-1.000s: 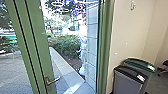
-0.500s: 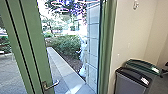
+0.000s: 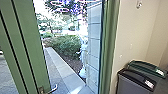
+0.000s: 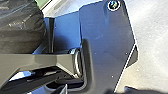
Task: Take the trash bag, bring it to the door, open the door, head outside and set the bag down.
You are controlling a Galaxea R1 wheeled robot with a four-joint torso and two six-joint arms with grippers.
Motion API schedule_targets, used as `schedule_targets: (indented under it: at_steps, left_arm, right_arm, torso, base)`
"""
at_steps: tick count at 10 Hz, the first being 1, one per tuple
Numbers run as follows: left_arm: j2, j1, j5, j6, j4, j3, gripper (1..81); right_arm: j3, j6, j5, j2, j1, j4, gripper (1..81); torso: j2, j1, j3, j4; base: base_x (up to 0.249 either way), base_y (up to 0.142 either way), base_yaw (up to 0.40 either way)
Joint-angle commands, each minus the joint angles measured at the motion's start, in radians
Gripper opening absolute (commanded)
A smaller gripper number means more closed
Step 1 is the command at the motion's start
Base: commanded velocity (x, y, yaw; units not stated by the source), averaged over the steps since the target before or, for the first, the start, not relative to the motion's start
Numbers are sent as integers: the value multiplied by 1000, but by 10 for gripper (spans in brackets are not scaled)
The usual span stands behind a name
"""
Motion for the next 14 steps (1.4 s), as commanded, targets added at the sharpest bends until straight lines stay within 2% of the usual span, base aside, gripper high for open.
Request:
schedule_targets:
  at_steps: [1,7,14]
  left_arm:
    - [-3,-63,50,6,9,0,10]
    - [-1,-62,50,4,9,0,10]
    - [-4,-63,52,4,9,0,10]
  right_arm:
    - [5,-1,-44,11,44,-3,811]
    - [6,-1,-44,14,44,-4,811]
    - [5,-2,-44,15,44,-4,811]
  torso:
    - [0,1,0,0]
    - [0,1,0,0]
    - [0,1,0,0]
  base:
    - [117,0,0]
    - [94,0,0]
    - [0,0,0]
